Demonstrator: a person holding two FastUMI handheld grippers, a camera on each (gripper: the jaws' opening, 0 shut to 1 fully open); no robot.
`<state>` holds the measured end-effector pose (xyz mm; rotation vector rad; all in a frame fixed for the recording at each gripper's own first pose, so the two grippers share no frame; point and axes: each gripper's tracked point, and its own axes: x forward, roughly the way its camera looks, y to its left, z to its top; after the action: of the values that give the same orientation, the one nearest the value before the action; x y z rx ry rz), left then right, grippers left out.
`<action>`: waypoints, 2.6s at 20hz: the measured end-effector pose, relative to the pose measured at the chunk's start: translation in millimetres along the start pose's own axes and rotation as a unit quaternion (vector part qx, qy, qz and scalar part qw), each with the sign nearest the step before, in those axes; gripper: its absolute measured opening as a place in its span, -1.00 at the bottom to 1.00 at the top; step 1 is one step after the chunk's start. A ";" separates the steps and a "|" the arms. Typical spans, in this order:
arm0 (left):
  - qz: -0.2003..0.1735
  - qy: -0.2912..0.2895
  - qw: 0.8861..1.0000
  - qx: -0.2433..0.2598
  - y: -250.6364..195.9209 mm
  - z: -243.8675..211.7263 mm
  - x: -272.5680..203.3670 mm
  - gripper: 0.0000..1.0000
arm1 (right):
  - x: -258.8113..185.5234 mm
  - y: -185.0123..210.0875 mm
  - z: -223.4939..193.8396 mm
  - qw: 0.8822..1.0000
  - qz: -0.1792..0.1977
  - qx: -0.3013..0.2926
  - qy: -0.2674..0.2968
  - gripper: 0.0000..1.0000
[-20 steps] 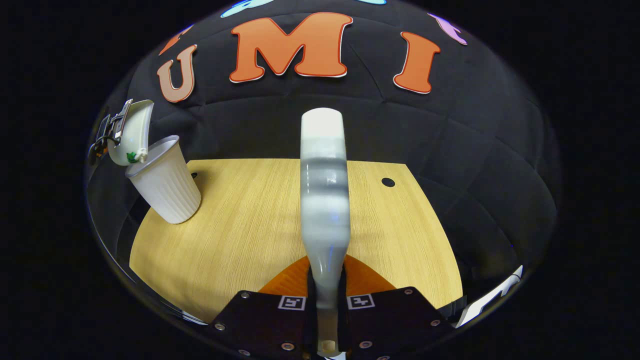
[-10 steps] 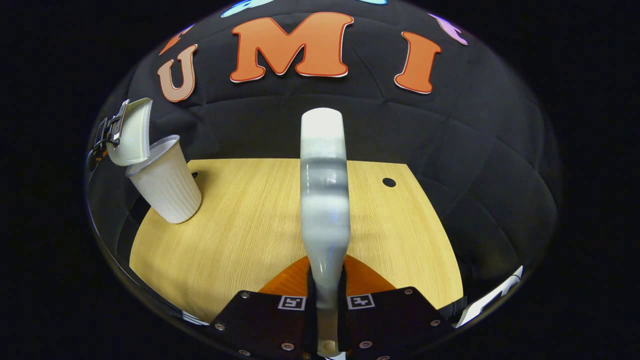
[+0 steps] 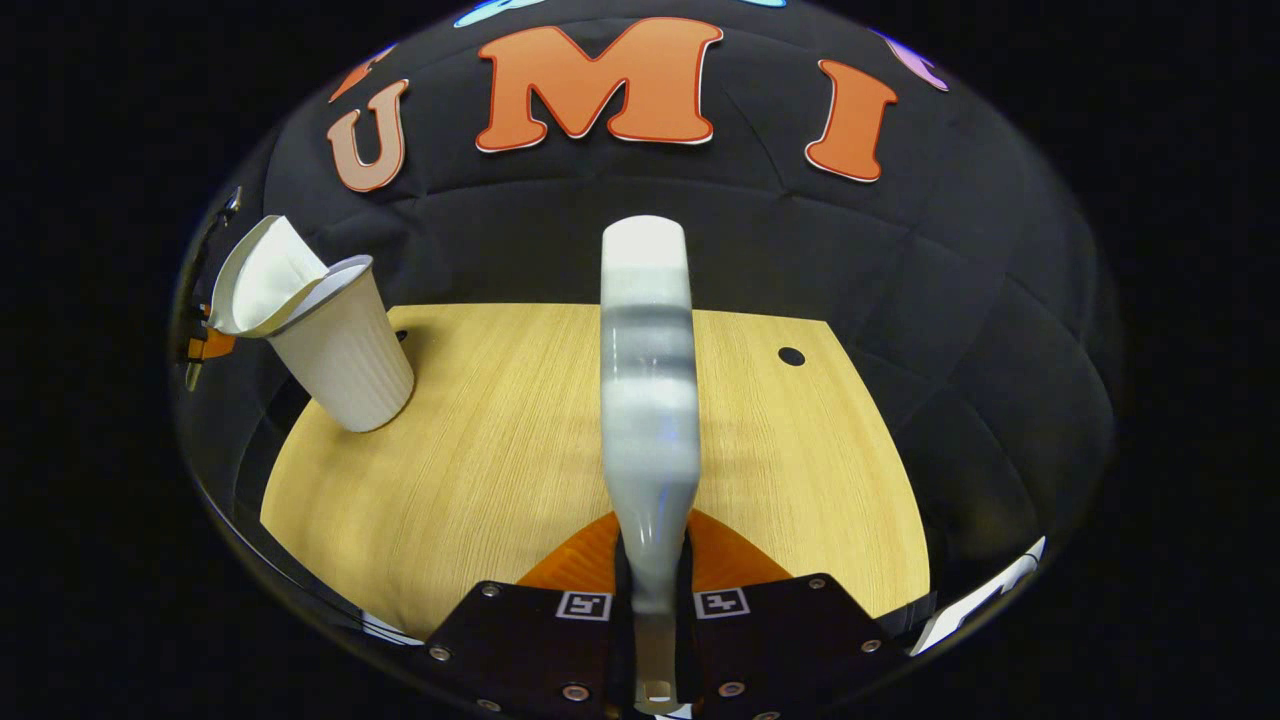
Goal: Pick up the small broom and dustpan from the desktop, sweep the trash into the dustpan with the broom, and then empty the trash into the garbage bin.
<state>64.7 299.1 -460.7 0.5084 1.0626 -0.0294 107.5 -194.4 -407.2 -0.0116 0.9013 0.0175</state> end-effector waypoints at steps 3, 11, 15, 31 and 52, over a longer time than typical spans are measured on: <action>-0.051 -0.029 0.996 -0.070 -38.3 15.4 -22.2 -0.39 | -0.5 4.5 -4.2 1.000 0.008 -0.009 0.004 -0.70; -0.177 -0.044 0.967 -0.179 -141.9 35.4 -46.3 -0.37 | 1.6 18.2 -27.6 0.999 0.028 -0.016 0.027 -0.69; -0.202 -0.027 0.961 -0.188 -174.9 28.8 -54.0 -0.37 | 4.8 20.8 -40.8 0.998 0.035 -0.017 0.043 -0.70; -0.213 0.112 0.951 -0.192 -205.0 22.9 -56.3 -0.37 | 64.2 23.7 -147.7 0.983 0.021 -0.014 0.184 -0.69; -0.226 0.244 0.918 -0.215 -190.6 51.3 -66.8 -0.33 | 79.7 37.5 -195.4 0.951 0.038 -0.010 0.306 -0.58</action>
<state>23.7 94.8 -458.3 -0.1522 1.6116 -0.0769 3.0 -159.5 -591.1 -0.0013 1.5237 0.0987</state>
